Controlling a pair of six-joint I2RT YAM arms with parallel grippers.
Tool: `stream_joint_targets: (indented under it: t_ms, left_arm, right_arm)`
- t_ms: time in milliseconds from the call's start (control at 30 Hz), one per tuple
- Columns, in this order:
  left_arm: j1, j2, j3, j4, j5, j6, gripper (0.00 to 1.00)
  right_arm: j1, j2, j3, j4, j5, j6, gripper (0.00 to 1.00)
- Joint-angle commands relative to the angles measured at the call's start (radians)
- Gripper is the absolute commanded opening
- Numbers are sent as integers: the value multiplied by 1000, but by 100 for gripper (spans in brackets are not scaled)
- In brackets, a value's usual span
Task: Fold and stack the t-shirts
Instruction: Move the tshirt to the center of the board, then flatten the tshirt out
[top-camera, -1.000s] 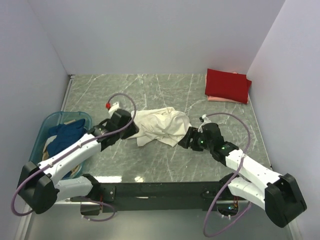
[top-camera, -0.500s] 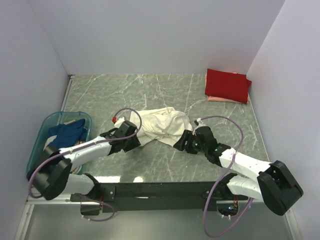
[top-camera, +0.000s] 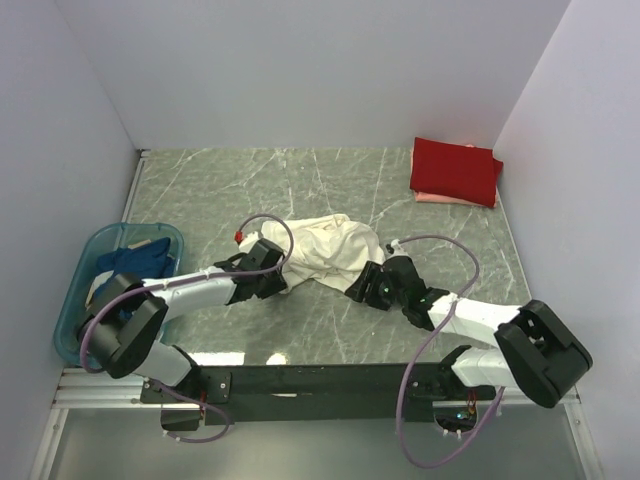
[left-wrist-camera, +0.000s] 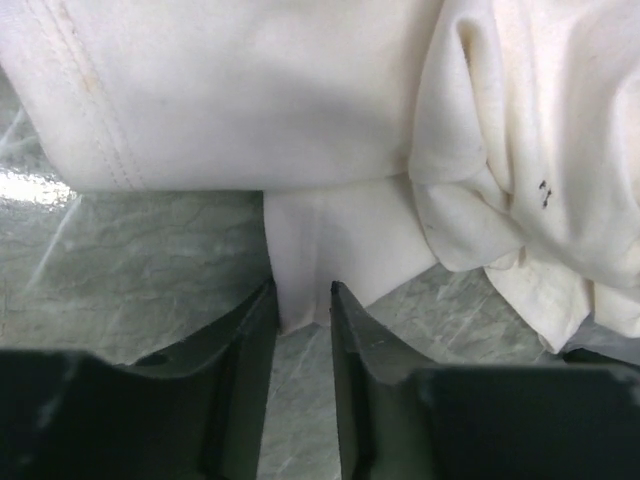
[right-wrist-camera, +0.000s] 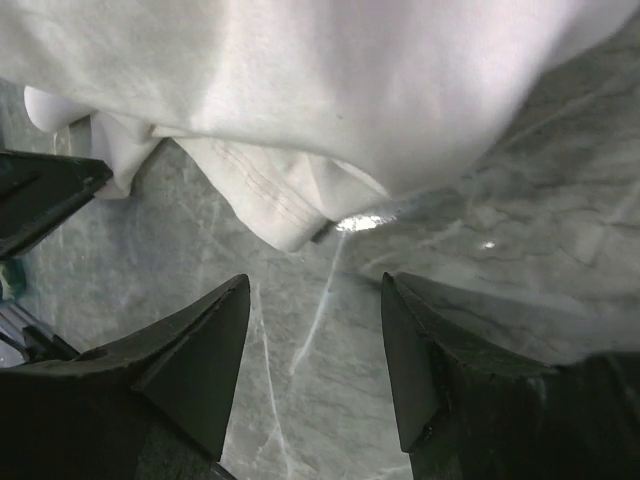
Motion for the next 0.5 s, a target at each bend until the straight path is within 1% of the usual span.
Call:
stream_joint_targets:
  t_ms: [0, 100, 133, 167, 267, 400, 467]
  left_arm:
    - [-10, 30, 25, 1, 1, 1, 33]
    - [-10, 24, 39, -16, -7, 8, 19]
    - [-10, 18, 43, -28, -8, 9, 17]
    - [-10, 6, 45, -36, -11, 12, 11]
    - [-10, -26, 52, -57, -11, 15, 1]
    - [-10, -82, 54, -80, -5, 23, 1]
    - [-10, -122, 54, -95, -2, 29, 1]
  right_arm:
    - [26, 44, 36, 62, 50, 23, 61]
    - [40, 79, 54, 65, 71, 34, 61]
    - [41, 85, 59, 67, 74, 40, 61]
    - [48, 99, 67, 73, 81, 41, 61]
    - [60, 128, 88, 64, 111, 49, 60]
    - [66, 163, 101, 76, 130, 66, 59]
    - [69, 191, 114, 79, 136, 68, 56]
